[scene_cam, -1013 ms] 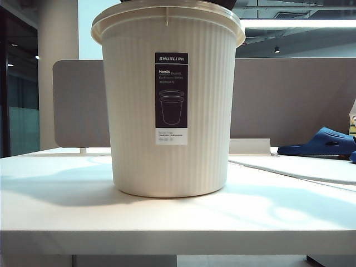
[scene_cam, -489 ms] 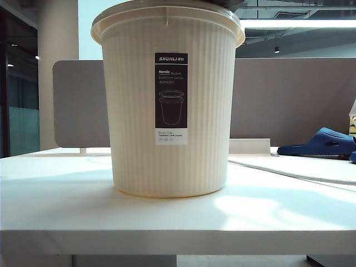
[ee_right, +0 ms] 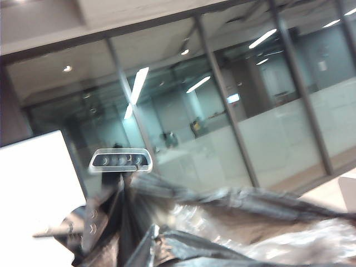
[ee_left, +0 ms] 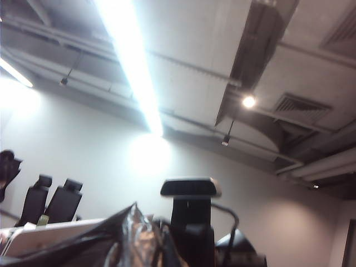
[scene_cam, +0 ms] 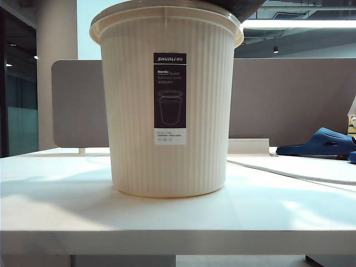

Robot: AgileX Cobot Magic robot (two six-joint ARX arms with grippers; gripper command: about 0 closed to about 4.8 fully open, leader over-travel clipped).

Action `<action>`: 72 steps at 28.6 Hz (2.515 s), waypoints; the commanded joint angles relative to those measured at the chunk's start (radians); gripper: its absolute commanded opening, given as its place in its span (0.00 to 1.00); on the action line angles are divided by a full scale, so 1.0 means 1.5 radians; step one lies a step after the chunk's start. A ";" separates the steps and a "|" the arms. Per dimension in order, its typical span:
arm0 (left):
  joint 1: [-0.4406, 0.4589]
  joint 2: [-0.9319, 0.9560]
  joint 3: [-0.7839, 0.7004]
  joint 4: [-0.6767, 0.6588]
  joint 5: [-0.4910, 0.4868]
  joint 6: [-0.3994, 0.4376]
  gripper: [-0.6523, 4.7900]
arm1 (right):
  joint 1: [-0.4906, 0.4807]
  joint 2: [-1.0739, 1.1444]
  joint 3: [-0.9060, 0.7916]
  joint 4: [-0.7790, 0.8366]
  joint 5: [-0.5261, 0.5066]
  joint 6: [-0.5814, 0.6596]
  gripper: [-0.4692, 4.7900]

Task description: Open the ring lid of the trash can, pull out the black garbage bag inside, and place it on the table.

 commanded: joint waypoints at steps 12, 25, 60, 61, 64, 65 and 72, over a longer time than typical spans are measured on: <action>-0.080 0.105 0.134 -0.025 0.040 0.063 0.11 | -0.106 -0.007 0.004 0.008 -0.008 0.018 0.08; -0.092 0.109 0.134 -0.029 0.071 0.090 0.11 | -0.158 -0.007 0.005 0.012 0.000 0.020 0.08; -0.131 0.112 0.134 0.004 0.116 0.090 0.30 | -0.279 -0.007 0.005 0.066 0.013 0.068 0.08; -0.131 0.112 0.134 0.003 0.116 0.090 0.30 | -0.279 -0.007 0.005 0.066 0.013 0.068 0.08; -0.131 0.112 0.134 0.003 0.116 0.090 0.30 | -0.279 -0.007 0.005 0.066 0.013 0.068 0.08; -0.131 0.112 0.134 0.003 0.116 0.090 0.30 | -0.279 -0.007 0.005 0.066 0.013 0.068 0.08; -0.131 0.112 0.134 0.001 0.117 0.090 0.40 | -0.279 -0.007 0.005 0.066 0.014 0.068 0.08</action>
